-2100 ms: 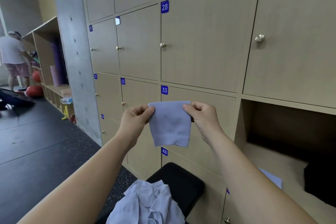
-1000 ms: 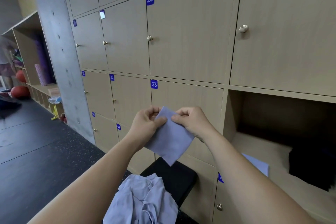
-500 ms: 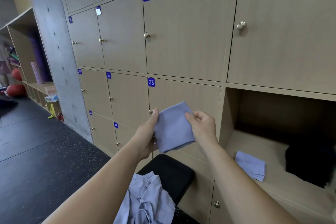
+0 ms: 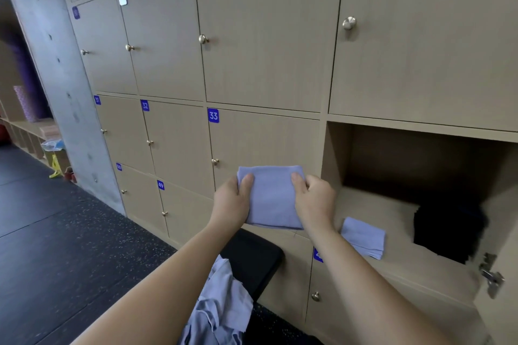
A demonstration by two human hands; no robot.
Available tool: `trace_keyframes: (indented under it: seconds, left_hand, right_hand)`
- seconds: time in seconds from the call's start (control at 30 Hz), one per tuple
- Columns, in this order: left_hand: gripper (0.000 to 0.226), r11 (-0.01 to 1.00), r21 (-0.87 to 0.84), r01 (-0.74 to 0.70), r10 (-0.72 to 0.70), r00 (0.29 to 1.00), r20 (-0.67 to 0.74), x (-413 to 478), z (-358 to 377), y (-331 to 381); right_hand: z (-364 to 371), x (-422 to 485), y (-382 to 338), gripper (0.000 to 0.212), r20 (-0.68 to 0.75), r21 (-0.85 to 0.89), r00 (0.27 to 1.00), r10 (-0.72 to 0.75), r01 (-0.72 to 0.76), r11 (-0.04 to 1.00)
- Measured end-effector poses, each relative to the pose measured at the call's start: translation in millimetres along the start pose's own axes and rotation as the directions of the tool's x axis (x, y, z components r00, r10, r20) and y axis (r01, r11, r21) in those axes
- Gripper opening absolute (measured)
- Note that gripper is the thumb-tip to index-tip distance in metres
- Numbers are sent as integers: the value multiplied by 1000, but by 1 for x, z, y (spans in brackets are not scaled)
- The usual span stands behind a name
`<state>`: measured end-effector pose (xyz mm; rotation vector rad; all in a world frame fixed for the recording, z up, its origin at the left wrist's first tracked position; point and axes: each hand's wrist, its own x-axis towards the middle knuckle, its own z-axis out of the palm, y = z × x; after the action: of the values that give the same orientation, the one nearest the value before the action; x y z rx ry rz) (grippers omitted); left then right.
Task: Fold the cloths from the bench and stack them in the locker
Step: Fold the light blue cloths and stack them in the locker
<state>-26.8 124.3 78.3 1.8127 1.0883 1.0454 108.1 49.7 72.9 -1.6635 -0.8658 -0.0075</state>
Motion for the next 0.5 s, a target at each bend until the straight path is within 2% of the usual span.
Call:
trace_keyframes:
  seconds: [0.13, 0.23, 0.37, 0.43, 0.5]
  left_hand:
    - [48, 999, 28, -30, 30, 999, 22, 0, 21, -6]
    - [43, 1000, -13, 28, -28, 997, 71, -1, 38, -8]
    - [43, 995, -55, 86, -80, 990, 118, -2, 63, -6]
    - [42, 993, -54, 104, -95, 983, 157, -1, 78, -7]
    - [39, 986, -75, 149, -131, 970, 205, 0, 93, -7]
  right_hand:
    - [-12, -1, 18, 49, -36, -69, 999, 40, -43, 997]
    - [-24, 3, 36, 47, 23, 19, 992, 125, -125, 992]
    - [-46, 7, 64, 28, 178, 149, 952, 249, -276, 949]
    - [-56, 9, 78, 20, 207, 141, 936, 286, -318, 938]
    - [-63, 13, 92, 20, 178, 118, 936, 305, -328, 937]
